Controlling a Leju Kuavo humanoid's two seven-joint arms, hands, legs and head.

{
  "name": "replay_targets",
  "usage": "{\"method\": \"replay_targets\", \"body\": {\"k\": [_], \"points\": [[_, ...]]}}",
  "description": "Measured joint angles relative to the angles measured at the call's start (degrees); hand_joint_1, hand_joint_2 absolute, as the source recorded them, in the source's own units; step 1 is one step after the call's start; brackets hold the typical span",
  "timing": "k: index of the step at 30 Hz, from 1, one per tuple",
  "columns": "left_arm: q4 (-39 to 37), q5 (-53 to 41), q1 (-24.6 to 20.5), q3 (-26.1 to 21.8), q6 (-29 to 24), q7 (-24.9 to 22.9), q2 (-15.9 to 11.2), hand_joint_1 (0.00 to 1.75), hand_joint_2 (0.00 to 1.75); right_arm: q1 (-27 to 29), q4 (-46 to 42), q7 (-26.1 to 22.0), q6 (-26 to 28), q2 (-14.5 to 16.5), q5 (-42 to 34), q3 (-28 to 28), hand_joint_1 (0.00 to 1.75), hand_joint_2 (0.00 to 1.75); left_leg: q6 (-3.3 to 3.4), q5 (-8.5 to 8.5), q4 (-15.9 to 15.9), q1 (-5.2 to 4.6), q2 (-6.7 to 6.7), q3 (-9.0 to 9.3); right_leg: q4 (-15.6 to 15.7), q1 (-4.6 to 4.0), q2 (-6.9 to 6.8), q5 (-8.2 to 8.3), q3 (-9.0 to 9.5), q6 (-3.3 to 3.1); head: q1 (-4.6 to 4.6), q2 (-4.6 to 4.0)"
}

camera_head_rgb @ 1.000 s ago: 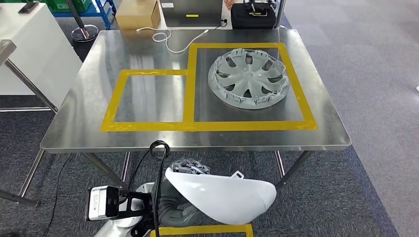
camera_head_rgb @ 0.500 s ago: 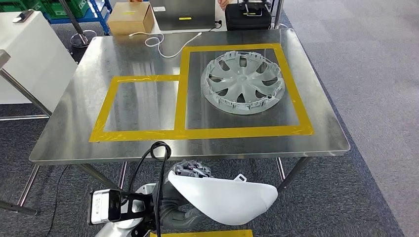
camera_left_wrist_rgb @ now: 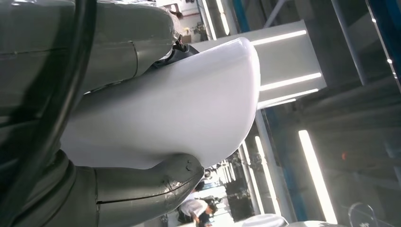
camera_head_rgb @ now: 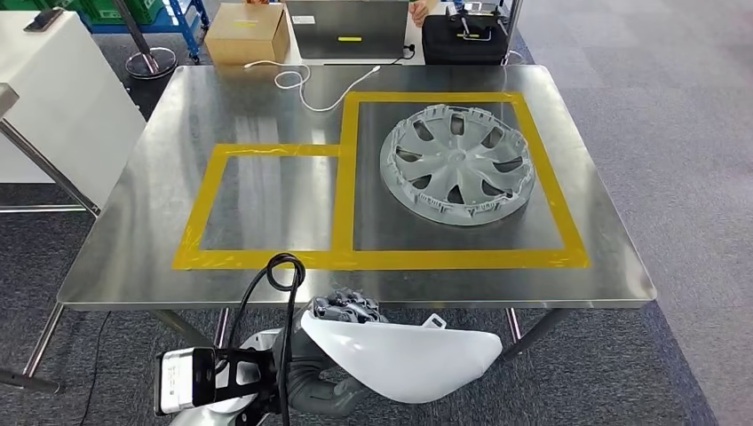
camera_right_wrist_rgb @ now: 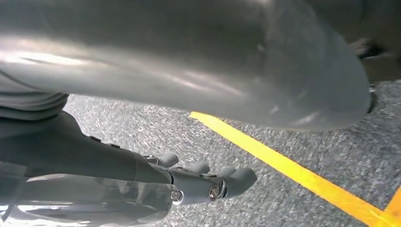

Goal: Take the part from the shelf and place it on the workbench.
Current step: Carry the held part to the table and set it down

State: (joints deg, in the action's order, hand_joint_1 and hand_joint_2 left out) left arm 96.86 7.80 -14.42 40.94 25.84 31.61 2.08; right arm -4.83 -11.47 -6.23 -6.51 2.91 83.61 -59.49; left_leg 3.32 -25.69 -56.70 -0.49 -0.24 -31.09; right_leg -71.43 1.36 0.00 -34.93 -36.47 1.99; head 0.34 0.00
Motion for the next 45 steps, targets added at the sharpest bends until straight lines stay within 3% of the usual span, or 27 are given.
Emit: {"method": "replay_targets", "body": {"k": [1, 2, 4, 5, 7, 11, 13, 15, 16, 17, 18, 20, 21, 24, 27, 30, 31, 32, 33, 34, 36, 38, 40, 42, 45], "points": [[0.0, -0.1, 0.1, 0.1, -0.1, 0.0, 0.0, 1.75, 1.75, 0.0, 0.0, 0.0, 0.0, 0.0, 0.0, 0.0, 0.00, 0.00, 0.01, -0.31, 0.0, -0.04, -0.10, 0.26, -1.4, -0.01, 0.00, 0.00, -1.61, 0.14, 0.01, 0.00], [0.0, -0.1, 0.2, 0.1, -0.1, 0.0, 0.0, 1.75, 1.75, 0.1, 0.0, 0.0, 0.0, -0.1, 0.0, 0.0, 0.00, 0.00, -0.05, -0.65, -0.1, -0.05, -0.22, 0.66, -0.8, 0.00, -0.01, 1.33, -2.20, 0.23, 0.02, 0.00], [0.0, -0.2, 0.2, 0.2, -0.3, 0.0, -0.1, 1.75, 1.75, 0.2, 0.0, 0.0, 0.0, -0.2, 0.0, 0.0, 0.00, 0.00, -0.38, -1.47, -0.2, -0.03, -0.39, 1.67, 5.6, 0.02, -0.03, 6.69, -0.71, 0.06, 0.04, 0.00], [0.0, -0.4, 0.2, 0.2, -0.4, -0.1, -0.1, 1.75, 1.75, 0.3, 0.0, 0.0, 0.0, -0.2, 0.0, 0.0, 0.00, 0.00, -0.65, -1.89, -0.3, -0.08, -0.38, 2.15, 9.0, -0.07, -0.05, 8.47, 0.26, -0.14, 0.02, 0.00], [0.1, -1.5, 0.2, 0.2, -1.4, -0.4, -0.2, 1.75, 1.75, 0.2, 0.0, 0.0, 0.0, -0.2, -0.1, 0.0, 0.00, 0.00, -1.41, -2.67, -0.6, -0.20, -0.30, 2.44, 12.5, -0.38, -0.06, 9.74, 1.17, -0.90, -0.06, 0.00], [0.1, -4.5, 0.0, 0.3, -3.6, -0.7, -0.5, 1.75, 1.75, 0.2, 0.0, 0.0, 0.0, -0.1, -0.1, 0.0, 0.00, 0.00, -2.77, -3.95, -2.6, -0.19, -0.20, 2.44, 12.9, -0.26, -0.01, 9.63, 1.97, -2.53, -0.23, 0.00], [0.1, -4.9, -0.1, 0.3, -4.0, -0.8, -0.6, 1.75, 1.75, 0.1, 0.0, 0.0, 0.0, -0.1, -0.1, 0.0, 0.00, 0.00, -3.43, -6.68, -7.6, 0.13, -0.11, -0.16, 13.1, -0.12, -0.05, 9.41, 2.49, -3.02, -0.44, 0.00], [0.0, -5.9, -0.1, 0.3, -4.9, -1.4, -0.8, 1.75, 1.75, 0.1, 0.0, 0.0, 0.0, -0.1, -0.2, 0.0, 0.00, 0.00, -3.97, -9.60, -14.9, 0.52, -0.09, -4.59, 13.0, -0.12, -0.03, 9.07, 2.64, -3.23, -0.56, 0.00], [0.0, -7.4, -0.1, 0.3, -6.2, -2.0, -1.0, 1.75, 1.75, 0.1, 0.0, 0.0, 0.1, -0.1, -0.3, 0.0, 0.00, 0.00, -4.11, -9.87, -17.0, 0.68, -0.08, -6.26, 13.0, -0.14, -0.02, 8.88, 2.77, -3.24, -0.56, 0.00], [-0.1, -9.5, -0.1, 0.3, -8.0, -2.7, -1.4, 1.75, 1.75, 0.1, 0.0, 0.0, 0.1, -0.1, -0.5, 0.0, 0.00, 0.00, -4.17, -8.97, -17.1, 0.77, -0.08, -7.01, 12.9, -0.15, 0.00, 8.65, 2.99, -3.20, -0.56, 0.00], [-0.2, -12.1, -0.2, 0.3, -10.0, -3.3, -1.9, 1.75, 1.75, 0.1, 0.0, 0.0, 0.2, -0.1, -0.7, 0.0, 0.00, 0.00, -4.07, -6.85, -14.9, 0.80, -0.08, -6.60, 12.9, -0.17, 0.03, 8.40, 3.33, -3.15, -0.57, 0.00], [-0.3, -18.5, -0.9, 0.1, -14.6, -4.7, -3.6, 1.75, 1.75, 0.2, 0.0, -0.2, 0.3, 0.0, -1.0, -0.1, 0.00, 0.00, -3.38, -1.78, -7.3, 0.60, 0.00, -4.05, 12.9, -0.25, 0.07, 7.97, 4.09, -3.00, -0.51, 0.00], [-0.4, -22.4, -1.4, -0.2, -16.9, -5.7, -4.8, 1.75, 1.75, 0.2, 0.0, -0.3, 0.3, 0.0, -1.1, -0.1, 0.00, 0.00, -2.95, -0.75, -4.2, 0.38, 0.06, -3.07, 12.9, -0.27, 0.09, 7.86, 4.26, -2.83, -0.52, 0.00], [-0.7, -37.1, -2.7, -1.5, -24.6, -9.8, -8.7, 1.75, 1.75, 0.2, 0.0, -0.5, 0.4, 0.1, -1.2, -0.1, 0.00, 0.00, -1.95, -0.44, -1.6, -0.06, 0.09, -2.26, 13.1, -0.30, 0.07, 7.71, 4.30, -1.93, -0.66, 0.00], [-1.7, -52.1, -3.2, -3.3, -31.2, -14.2, -12.4, 1.75, 1.75, 0.2, 0.0, -0.5, 0.4, 0.0, -1.2, -0.1, 0.00, 0.00, -1.35, 1.20, 0.1, 0.47, 0.24, -1.21, 11.3, -0.40, 0.03, 6.26, 3.77, -1.26, -0.55, 0.00], [-3.7, -63.1, -3.2, -4.6, -34.4, -18.0, -14.8, 1.75, 1.75, 0.3, 0.0, -0.4, 0.4, -0.1, -1.2, -0.3, 0.00, 0.00, -0.91, 1.34, 0.4, 0.49, 0.33, -1.04, 1.3, -0.33, 0.06, 1.46, -1.64, -0.98, -0.47, 0.00], [-4.5, -65.3, -3.1, -4.8, -34.9, -18.8, -15.3, 1.75, 1.75, 0.3, 0.0, -0.4, 0.4, -0.1, -1.2, -0.4, 0.00, 0.00, -0.90, 1.23, 0.4, 0.45, 0.31, -1.05, -1.5, -0.28, 0.05, 0.84, -3.27, -0.85, -0.48, 0.00], [-5.2, -66.6, -3.0, -5.0, -35.2, -19.3, -15.8, 1.75, 1.75, 0.4, 0.0, -0.5, 0.4, -0.1, -1.2, -0.4, 0.00, 0.00, -0.93, 1.08, 0.3, 0.44, 0.26, -1.04, -2.2, -0.21, 0.04, 1.36, -3.99, -0.74, -0.48, 0.00], [-5.8, -67.4, -2.9, -5.2, -35.3, -19.6, -16.2, 1.75, 1.75, 0.4, 0.0, -0.5, 0.4, -0.1, -1.2, -0.5, 0.00, 0.00, -1.06, 0.88, 0.0, 0.46, 0.16, -0.99, -0.8, -0.13, 0.02, 2.98, -3.56, -0.69, -0.47, 0.00], [-6.3, -67.7, -2.9, -5.4, -35.4, -19.8, -16.4, 1.75, 1.75, 0.4, -0.1, -0.5, 0.4, -0.1, -1.2, -0.5, 0.00, 0.00, -1.24, 0.59, -0.3, 0.50, 0.05, -0.92, 2.7, -0.05, 0.01, 5.32, -2.16, -0.70, -0.45, 0.00], [-6.8, -68.1, -2.9, -5.6, -35.6, -20.0, -16.8, 1.75, 1.75, 0.4, -0.1, -0.4, 0.4, -0.2, -1.3, -0.6, 0.00, 0.00, -1.80, -0.09, -1.1, 0.42, -0.11, -1.04, 9.6, -0.05, 0.04, 8.46, 0.80, -0.99, -0.49, 0.00], [-7.2, -68.3, -2.9, -5.7, -35.9, -20.1, -17.1, 1.75, 1.75, 0.3, -0.1, -0.4, 0.4, -0.2, -1.3, -0.6, 0.00, 0.00, -2.40, -0.53, -1.6, 0.24, -0.14, -1.30, 12.0, -0.24, 0.14, 8.86, 1.66, -1.50, -0.54, 0.00], [-7.4, -68.4, -2.9, -5.8, -36.0, -20.1, -17.3, 1.75, 1.75, 0.2, -0.1, -0.5, 0.4, -0.1, -1.3, -0.6, 0.00, 0.00, -2.95, -0.78, -1.7, 0.26, -0.14, -1.34, 12.1, -0.28, 0.19, 8.91, 1.66, -2.09, -0.53, 0.00], [-7.6, -68.4, -3.0, -5.9, -36.0, -20.1, -17.5, 1.75, 1.75, 0.3, -0.1, -0.5, 0.4, 0.0, -1.3, -0.6, 0.00, 0.00, -3.60, -2.11, -3.5, 0.44, -0.11, -1.92, 12.4, -0.07, 0.12, 8.93, 1.96, -2.76, -0.72, 0.00], [-7.8, -69.0, -3.1, -6.1, -36.1, -20.5, -17.8, 1.75, 1.75, 0.3, -0.1, -0.5, 0.4, 0.1, -1.3, -0.6, 0.00, 0.00, -4.52, -6.98, -13.4, 0.90, -0.05, -6.59, 12.5, 0.00, 0.04, 8.79, 2.18, -3.32, -1.03, 0.00]]}}
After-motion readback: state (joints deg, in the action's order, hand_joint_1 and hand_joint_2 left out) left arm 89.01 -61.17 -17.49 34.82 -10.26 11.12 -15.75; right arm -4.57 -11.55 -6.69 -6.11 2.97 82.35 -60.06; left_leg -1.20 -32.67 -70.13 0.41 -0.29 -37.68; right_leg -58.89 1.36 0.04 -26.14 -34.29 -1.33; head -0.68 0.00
